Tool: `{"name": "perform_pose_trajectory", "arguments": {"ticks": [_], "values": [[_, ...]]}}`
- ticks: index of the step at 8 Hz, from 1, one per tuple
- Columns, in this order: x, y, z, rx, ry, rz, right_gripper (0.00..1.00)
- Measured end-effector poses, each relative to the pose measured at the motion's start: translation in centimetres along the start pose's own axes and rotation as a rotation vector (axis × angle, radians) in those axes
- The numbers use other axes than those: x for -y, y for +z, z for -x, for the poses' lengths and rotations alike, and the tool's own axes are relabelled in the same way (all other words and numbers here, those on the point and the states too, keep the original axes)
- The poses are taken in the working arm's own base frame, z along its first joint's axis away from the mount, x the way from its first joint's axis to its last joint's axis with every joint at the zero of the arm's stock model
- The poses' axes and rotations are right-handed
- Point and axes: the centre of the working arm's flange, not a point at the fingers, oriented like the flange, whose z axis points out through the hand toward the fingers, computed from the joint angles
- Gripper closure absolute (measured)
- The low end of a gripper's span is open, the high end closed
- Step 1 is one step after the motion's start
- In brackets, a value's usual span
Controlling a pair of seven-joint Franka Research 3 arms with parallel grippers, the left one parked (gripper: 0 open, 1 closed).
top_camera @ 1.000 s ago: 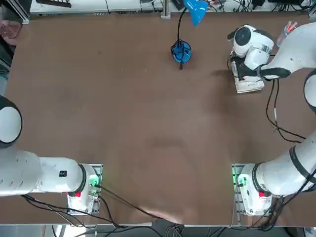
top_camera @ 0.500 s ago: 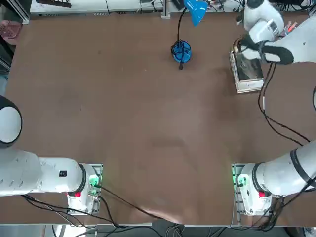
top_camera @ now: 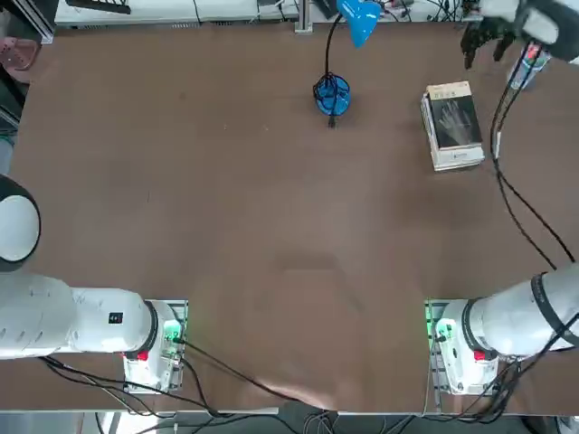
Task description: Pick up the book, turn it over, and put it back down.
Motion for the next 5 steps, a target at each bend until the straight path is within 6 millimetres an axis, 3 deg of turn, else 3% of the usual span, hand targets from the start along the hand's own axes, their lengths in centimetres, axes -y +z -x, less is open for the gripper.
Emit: {"name": "perform_pose_trajectory", "arguments": {"ticks": [2,3,5], "values": [[-5.5,-5.2,1.0,0.006,0.031,-0.111,0.00],[-6.9,-7.7,1.6,-0.025,0.050,-0.137,0.00],[-7.0,-12.4,3.5,-0.075,0.047,-0.160,0.00]]}}
